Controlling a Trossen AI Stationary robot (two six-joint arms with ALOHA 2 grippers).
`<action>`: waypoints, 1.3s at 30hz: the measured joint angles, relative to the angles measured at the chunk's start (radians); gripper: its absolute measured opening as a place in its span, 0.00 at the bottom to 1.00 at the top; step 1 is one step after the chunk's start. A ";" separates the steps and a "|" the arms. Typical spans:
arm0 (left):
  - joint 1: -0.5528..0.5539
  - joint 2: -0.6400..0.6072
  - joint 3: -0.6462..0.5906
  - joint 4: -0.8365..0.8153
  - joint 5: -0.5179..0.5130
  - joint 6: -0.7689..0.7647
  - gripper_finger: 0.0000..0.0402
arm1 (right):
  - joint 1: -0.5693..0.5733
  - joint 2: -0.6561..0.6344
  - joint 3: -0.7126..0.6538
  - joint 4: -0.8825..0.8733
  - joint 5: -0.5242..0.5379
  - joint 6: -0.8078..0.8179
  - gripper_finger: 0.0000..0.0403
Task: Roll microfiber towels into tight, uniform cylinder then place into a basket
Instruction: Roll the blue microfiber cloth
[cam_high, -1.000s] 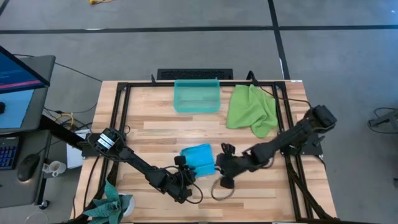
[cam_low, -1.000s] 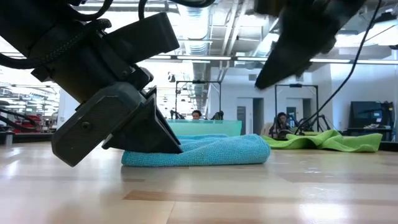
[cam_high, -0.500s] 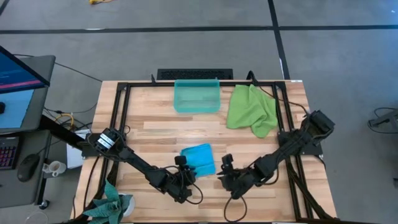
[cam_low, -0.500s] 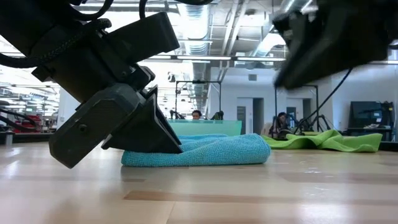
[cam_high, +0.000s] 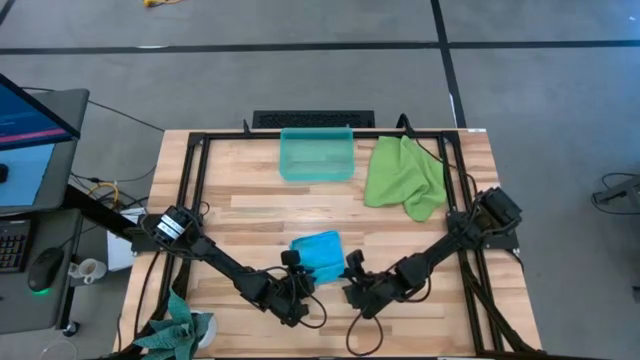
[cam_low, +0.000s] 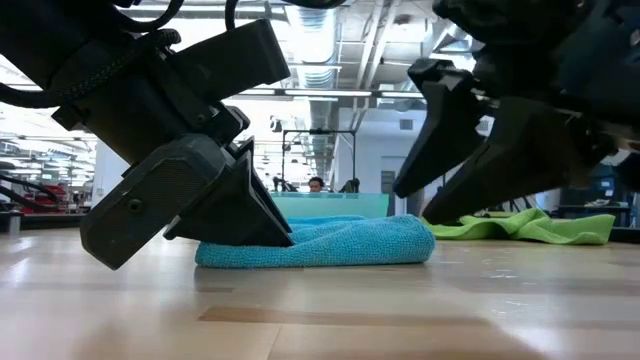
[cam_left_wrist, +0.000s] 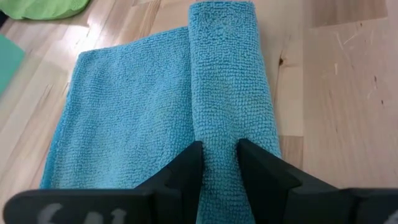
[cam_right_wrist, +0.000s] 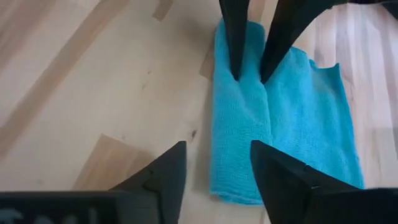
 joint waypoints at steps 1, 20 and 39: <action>0.000 0.000 0.000 0.000 0.000 0.000 0.26 | -0.003 0.000 0.000 -0.001 -0.001 0.000 0.52; 0.000 0.000 0.000 0.000 -0.002 -0.006 0.26 | -0.068 0.000 -0.015 -0.008 -0.081 0.035 0.53; -0.004 0.000 0.002 -0.019 -0.001 -0.032 0.26 | -0.147 0.067 -0.011 -0.045 -0.179 0.215 0.51</action>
